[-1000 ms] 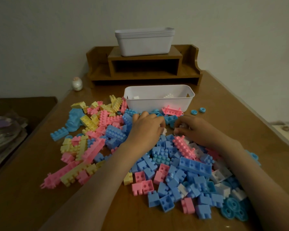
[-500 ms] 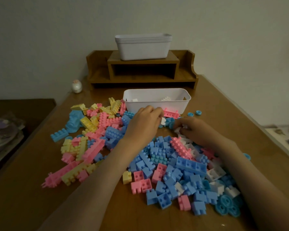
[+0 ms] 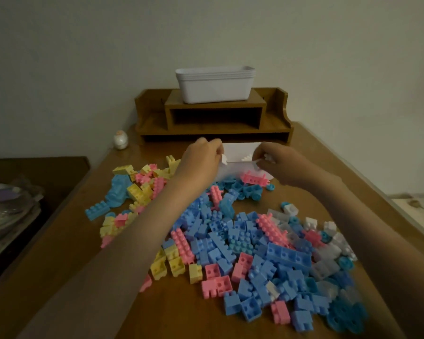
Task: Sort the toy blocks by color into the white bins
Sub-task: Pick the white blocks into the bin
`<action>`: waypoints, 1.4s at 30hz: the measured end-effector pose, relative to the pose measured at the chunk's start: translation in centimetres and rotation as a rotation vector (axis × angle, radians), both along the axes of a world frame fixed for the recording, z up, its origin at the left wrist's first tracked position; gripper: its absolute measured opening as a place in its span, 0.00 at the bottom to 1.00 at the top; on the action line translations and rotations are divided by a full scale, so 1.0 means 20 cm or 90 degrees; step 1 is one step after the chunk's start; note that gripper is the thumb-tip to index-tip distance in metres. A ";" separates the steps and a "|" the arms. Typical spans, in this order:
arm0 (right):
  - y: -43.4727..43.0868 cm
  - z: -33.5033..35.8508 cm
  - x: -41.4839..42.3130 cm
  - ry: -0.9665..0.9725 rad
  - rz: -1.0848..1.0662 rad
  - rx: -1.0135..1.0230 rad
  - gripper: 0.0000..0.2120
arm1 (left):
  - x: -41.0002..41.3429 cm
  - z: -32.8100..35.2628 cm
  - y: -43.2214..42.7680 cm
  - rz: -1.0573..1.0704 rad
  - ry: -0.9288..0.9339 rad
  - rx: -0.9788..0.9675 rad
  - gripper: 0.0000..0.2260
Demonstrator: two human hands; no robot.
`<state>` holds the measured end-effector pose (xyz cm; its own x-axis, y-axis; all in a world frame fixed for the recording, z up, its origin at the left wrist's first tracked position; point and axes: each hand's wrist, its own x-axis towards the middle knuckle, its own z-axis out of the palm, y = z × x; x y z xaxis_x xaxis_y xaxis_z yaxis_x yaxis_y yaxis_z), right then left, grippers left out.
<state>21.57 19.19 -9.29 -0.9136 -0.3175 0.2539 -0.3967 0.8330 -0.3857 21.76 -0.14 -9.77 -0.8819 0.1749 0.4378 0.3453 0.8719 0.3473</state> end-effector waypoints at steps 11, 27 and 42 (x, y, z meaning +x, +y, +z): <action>-0.17 -0.08 -0.33 -0.030 -0.059 0.070 0.11 | -0.35 -0.10 0.00 0.040 -0.193 -0.072 0.16; 0.00 -0.03 0.05 -0.053 -0.025 0.060 0.21 | 0.26 -0.04 0.20 -0.247 -0.166 -0.186 0.15; 0.27 -0.26 0.67 -0.096 -0.205 0.018 0.20 | 0.76 -0.27 0.34 -0.282 -0.222 -0.306 0.34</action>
